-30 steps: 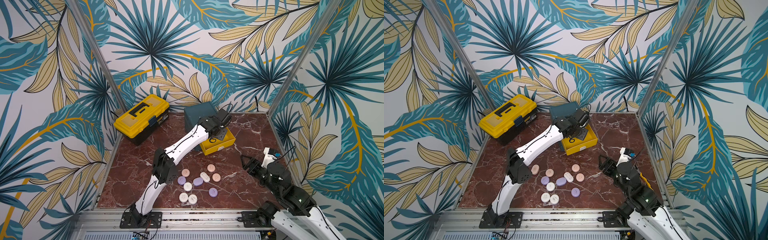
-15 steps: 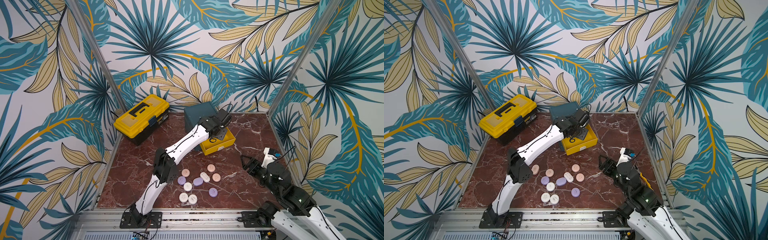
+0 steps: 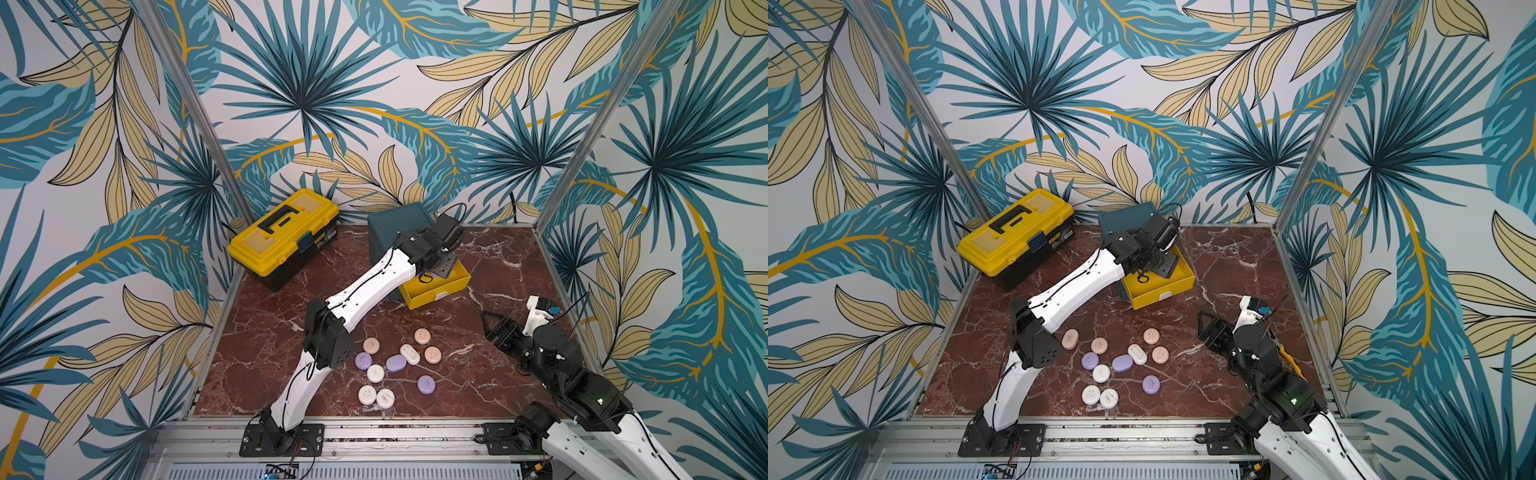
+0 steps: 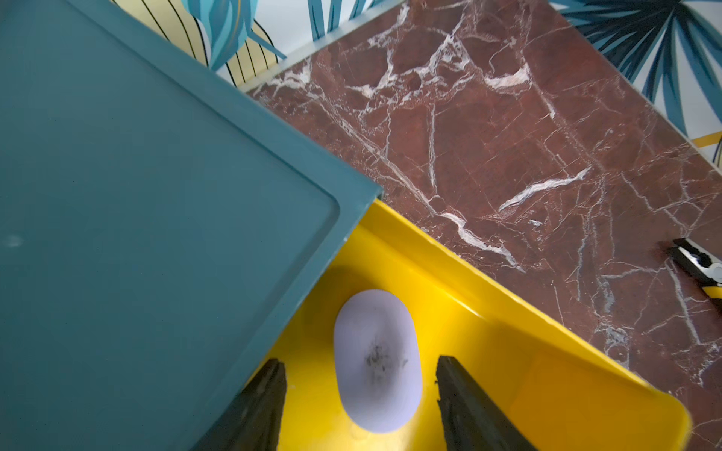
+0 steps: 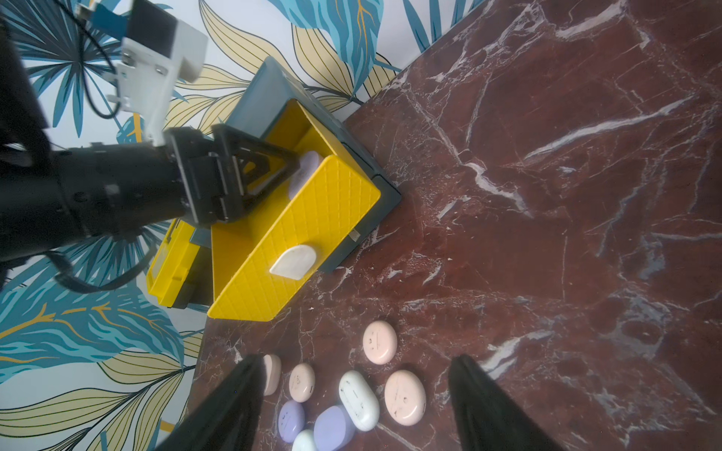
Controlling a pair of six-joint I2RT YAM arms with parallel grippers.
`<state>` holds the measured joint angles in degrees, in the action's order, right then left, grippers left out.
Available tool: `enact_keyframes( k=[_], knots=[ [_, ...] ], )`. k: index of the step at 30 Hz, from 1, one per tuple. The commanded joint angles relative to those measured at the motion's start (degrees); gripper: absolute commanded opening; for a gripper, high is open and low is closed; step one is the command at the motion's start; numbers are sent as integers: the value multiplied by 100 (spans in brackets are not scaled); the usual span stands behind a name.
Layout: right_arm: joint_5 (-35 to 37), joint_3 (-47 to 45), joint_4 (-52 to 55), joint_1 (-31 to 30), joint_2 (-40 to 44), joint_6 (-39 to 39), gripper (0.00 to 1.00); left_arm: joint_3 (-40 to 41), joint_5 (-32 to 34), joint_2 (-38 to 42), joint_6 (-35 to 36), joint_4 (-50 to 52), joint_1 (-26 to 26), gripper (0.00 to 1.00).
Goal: Put the bluetooth earphones in the drawer according to color
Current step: Place the bluetooth earphone in the drawer, then pick up the Bluetooth earphone from the center of the board.
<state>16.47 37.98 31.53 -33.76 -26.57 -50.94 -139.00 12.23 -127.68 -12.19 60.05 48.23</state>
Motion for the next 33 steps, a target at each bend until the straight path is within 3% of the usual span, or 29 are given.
enact_keyframes(
  k=[1, 5, 8, 13, 19, 25, 33],
  knots=[
    [46, 26, 45, -5, 26, 70, 79, -17, 327, 1031, 185, -208, 129, 66],
    [37, 34, 42, -6, 4, 61, 79, 577, 661, 1903, 161, -275, 213, 66],
    [30, 42, 39, 0, -6, 49, 79, 1512, 940, 2766, 34, -276, 235, 66],
    [11, 43, 4, -4, -40, 36, 79, 3649, 1352, 4136, -542, 25, 232, 68],
    [-59, 6, -80, -5, -146, -3, 79, 6052, 1114, 5390, -1610, 101, 240, 68],
    [-117, 16, -112, -2, -200, -5, 79, 7404, 678, 5811, -2403, 27, 249, 70],
    [-161, 8, -105, -1, -192, -39, 79, 8418, 3, 5256, -2710, -947, 240, 73]
  ],
)
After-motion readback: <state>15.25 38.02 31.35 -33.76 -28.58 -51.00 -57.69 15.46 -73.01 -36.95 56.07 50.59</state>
